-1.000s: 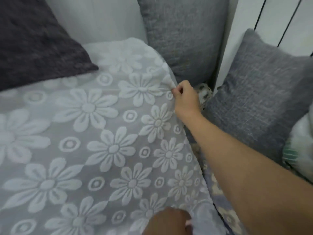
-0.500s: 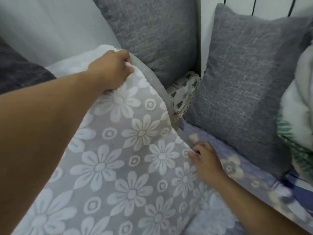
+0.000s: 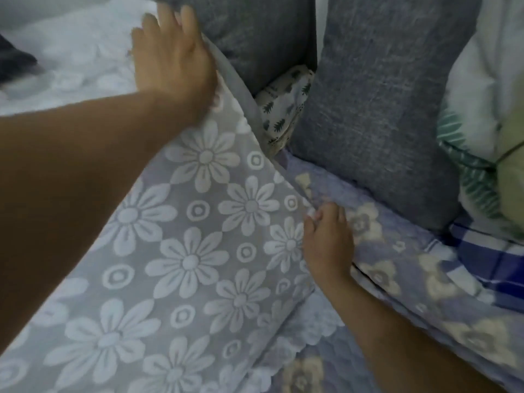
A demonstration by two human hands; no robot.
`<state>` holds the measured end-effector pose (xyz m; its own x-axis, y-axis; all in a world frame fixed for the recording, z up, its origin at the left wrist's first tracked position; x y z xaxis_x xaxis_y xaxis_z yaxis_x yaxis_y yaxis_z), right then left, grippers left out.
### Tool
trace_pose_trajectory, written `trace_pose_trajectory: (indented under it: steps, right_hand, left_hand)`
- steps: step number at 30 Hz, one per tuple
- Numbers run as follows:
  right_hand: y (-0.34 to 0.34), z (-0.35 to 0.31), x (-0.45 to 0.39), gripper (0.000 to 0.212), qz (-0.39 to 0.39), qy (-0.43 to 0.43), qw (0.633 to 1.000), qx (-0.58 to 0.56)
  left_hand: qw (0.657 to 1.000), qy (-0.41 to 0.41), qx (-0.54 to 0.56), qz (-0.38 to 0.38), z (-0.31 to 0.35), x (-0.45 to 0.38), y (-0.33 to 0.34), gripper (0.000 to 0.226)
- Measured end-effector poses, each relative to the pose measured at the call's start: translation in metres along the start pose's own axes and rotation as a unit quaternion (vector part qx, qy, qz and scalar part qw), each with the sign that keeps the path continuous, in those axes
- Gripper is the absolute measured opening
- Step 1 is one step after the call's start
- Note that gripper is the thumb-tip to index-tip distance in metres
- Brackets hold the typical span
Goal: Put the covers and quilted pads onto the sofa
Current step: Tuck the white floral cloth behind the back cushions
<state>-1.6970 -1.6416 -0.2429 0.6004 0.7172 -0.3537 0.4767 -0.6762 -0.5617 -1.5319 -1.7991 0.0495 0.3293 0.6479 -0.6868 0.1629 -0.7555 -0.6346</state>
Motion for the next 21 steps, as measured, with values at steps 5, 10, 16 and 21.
trace_pose_trajectory:
  steps: [5,10,16,21]
  right_hand:
    - [0.029,0.06,0.145,0.034,-0.267,-0.184,0.937,0.129]
    - [0.048,0.113,0.137,0.059,-0.351,-0.132,0.891,0.256]
    - [0.102,0.11,0.118,0.067,-0.429,-0.208,0.834,0.278]
    - [0.07,0.104,0.138,0.056,-0.287,-0.19,0.905,0.251]
  left_hand:
    - [0.961,0.051,0.257,-0.082,0.114,0.27,-0.02,0.047]
    - [0.845,-0.097,0.311,-0.425,0.144,0.563,-0.005,0.058]
    - [0.823,-0.241,0.177,-0.483,0.11,0.576,0.058,0.081]
    - [0.813,-0.266,0.169,-0.49,0.119,0.581,0.067,0.074]
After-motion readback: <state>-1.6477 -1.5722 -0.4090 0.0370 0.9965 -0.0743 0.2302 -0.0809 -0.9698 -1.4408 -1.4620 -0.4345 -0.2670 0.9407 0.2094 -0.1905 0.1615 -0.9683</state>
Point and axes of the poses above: each hand's wrist, its own x-axis away from the middle knuckle, its own y-axis out of the palm, z = x × y, the point moved 8 cm from there along -x, towards the middle knuckle, and after that the axes turned 4 degrees about z, right-handed, at the moved point
